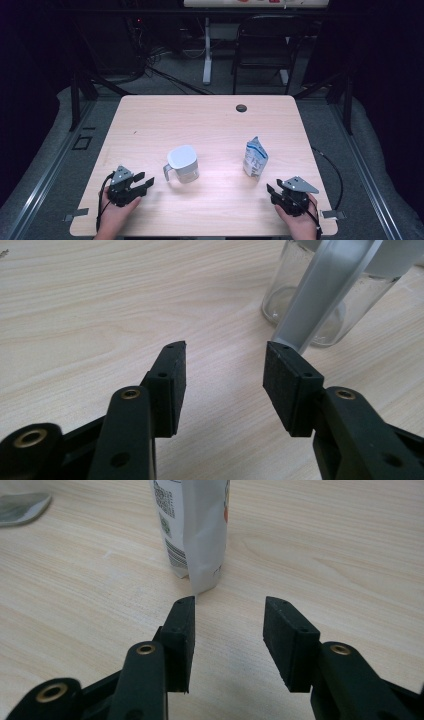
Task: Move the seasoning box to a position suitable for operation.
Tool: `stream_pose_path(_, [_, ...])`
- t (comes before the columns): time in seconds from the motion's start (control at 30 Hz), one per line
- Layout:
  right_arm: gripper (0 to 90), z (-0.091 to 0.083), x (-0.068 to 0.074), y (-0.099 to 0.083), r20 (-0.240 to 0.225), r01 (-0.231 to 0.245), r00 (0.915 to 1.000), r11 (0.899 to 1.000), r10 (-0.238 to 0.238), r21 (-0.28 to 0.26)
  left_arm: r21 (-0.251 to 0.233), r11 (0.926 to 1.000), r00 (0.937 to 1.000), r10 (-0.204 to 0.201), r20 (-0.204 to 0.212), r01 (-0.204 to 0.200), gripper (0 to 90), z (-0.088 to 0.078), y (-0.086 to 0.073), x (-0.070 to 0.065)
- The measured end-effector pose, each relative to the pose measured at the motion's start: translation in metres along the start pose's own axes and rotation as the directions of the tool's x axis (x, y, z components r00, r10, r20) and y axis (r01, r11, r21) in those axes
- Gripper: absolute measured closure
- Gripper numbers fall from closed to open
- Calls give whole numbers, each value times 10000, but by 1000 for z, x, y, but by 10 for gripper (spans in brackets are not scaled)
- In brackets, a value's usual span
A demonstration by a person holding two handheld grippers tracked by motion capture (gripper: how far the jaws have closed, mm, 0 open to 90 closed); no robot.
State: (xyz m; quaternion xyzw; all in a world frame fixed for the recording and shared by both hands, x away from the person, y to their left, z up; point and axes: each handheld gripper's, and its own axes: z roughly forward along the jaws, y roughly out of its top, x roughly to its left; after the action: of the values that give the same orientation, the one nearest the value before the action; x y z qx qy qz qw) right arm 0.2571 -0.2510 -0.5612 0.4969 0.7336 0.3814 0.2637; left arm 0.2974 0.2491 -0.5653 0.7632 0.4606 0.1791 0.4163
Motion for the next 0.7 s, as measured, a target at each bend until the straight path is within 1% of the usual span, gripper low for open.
stream_pose_path(0.07, [565,0,0,0,-23,-3,10000,10000,3,-73,117,9999,10000,51,-40,-50,508,0,1,-1])
stream_pose_path(0.1, [565,1,0,0,-70,-55,10000,9999,54,-114,121,9999,9999,20,-147,-18,507,0,1,-2])
stream_pose_path(0.13, [565,1,-1,1,-77,-81,9999,9999,80,-115,36,10000,9999,-13,-165,13,507,0,1,-3])
stream_pose_path(0.23, [565,1,-1,0,-68,-81,9999,9999,81,-70,-26,10000,9998,83,-160,-84,505,-1,2,-5])
stream_pose_path(0.27, [565,1,-1,1,-68,-85,9999,9999,85,-86,-70,9999,9999,91,-112,-92,504,-1,2,-6])
stream_pose_path(0.3, [565,1,-1,1,-111,-104,9999,9999,103,-112,13,9999,9999,147,-1,-147,504,-2,3,-6])
stream_pose_path(0.33, [565,0,-1,1,-144,-81,9999,9999,79,-132,-74,9998,9998,177,69,-177,504,-2,3,-7])
stream_pose_path(0.37, [565,0,-1,1,-144,-81,9999,9999,79,-132,-74,9998,9998,177,69,-177,502,-2,3,-7])
stream_pose_path(0.4, [559,-2,-2,2,-108,-27,9999,9999,26,-133,-58,9999,9997,107,238,-106,504,-3,4,-7])
stream_pose_path(0.43, [559,-2,-2,2,-108,-27,9999,9999,26,-133,-58,9999,9997,107,238,-106,513,-3,4,-7])
stream_pose_path(0.47, [559,-3,-2,1,-162,-38,9999,9998,35,-178,-252,9997,9990,47,454,-36,515,-4,4,-8])
stream_pose_path(0.5, [559,-3,-2,1,-162,-38,9999,9998,35,-178,-252,9997,9990,47,454,-36,519,-4,4,-8])
stream_pose_path(0.53, [561,-5,-2,1,-118,16,9999,9997,-19,-228,-253,9994,9988,235,439,-224,550,-6,5,-9])
stream_pose_path(0.57, [561,-5,-2,1,-118,16,9999,9997,-19,-228,-253,9994,9988,235,439,-224,576,-6,5,-9])
stream_pose_path(0.6, [562,-6,-2,2,-110,69,9999,9996,-73,-279,-179,9992,9983,370,457,-362,576,-8,6,-9])
stream_pose_path(0.63, [565,-6,-2,2,-71,127,9999,9995,-129,-290,-209,9991,9983,388,425,-379,578,-8,6,-10])
stream_pose_path(0.7, [575,-7,-3,2,-39,104,9999,9995,-106,-290,-216,9989,9978,437,492,-427,598,-8,7,-11])
